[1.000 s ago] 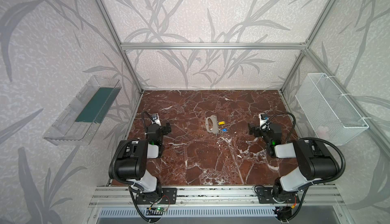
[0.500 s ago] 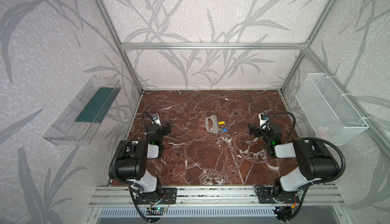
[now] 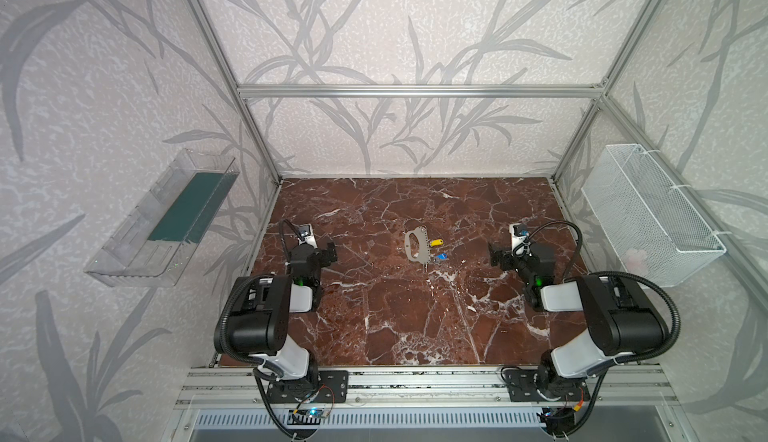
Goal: Put the keys on the keyring
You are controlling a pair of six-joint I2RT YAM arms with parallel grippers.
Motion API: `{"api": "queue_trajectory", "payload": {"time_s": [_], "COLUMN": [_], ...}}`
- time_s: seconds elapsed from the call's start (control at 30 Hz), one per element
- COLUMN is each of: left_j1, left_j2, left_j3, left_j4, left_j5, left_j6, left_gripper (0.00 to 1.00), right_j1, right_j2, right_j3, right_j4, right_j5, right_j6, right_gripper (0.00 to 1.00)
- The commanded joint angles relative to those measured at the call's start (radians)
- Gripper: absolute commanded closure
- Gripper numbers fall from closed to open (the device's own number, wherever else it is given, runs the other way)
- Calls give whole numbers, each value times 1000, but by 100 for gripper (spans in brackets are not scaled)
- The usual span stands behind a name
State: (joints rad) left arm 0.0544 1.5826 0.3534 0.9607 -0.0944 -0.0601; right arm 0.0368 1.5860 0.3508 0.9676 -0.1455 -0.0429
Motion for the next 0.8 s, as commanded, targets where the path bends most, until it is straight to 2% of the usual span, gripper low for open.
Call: {"api": "queue_trajectory", "payload": {"time_s": [0.0, 0.17, 0.3, 0.4, 0.57, 0.63, 0.77], "left_j1": [-1, -1, -1, -2, -2, -3, -2], "left_j2": [-18, -17, -18, -18, -17, -17, -17], "left_j3": [9, 9, 9, 9, 10, 23, 19], "left_j4": [9, 9, 8, 7, 8, -17, -14], "left_j5": [7, 5, 6, 6, 11, 63, 79], "left_j6": [8, 8, 8, 8, 9, 30, 36], "left_gripper": [1, 1, 1, 1, 1, 1, 1], "right_j1": [9, 21, 58, 58, 57, 55, 52], "right_j2": [0, -1, -1, -1, -1, 3, 4], "right_j3": [14, 16, 16, 23, 26, 31, 31], "right_j4": [31, 26, 27, 9, 5, -1, 0], "right_j5": [55, 88, 202, 105, 98, 95, 89], "right_j6": [-2, -5, -12, -48, -46, -43, -43], "right_gripper": [1, 1, 1, 1, 1, 1, 1]}}
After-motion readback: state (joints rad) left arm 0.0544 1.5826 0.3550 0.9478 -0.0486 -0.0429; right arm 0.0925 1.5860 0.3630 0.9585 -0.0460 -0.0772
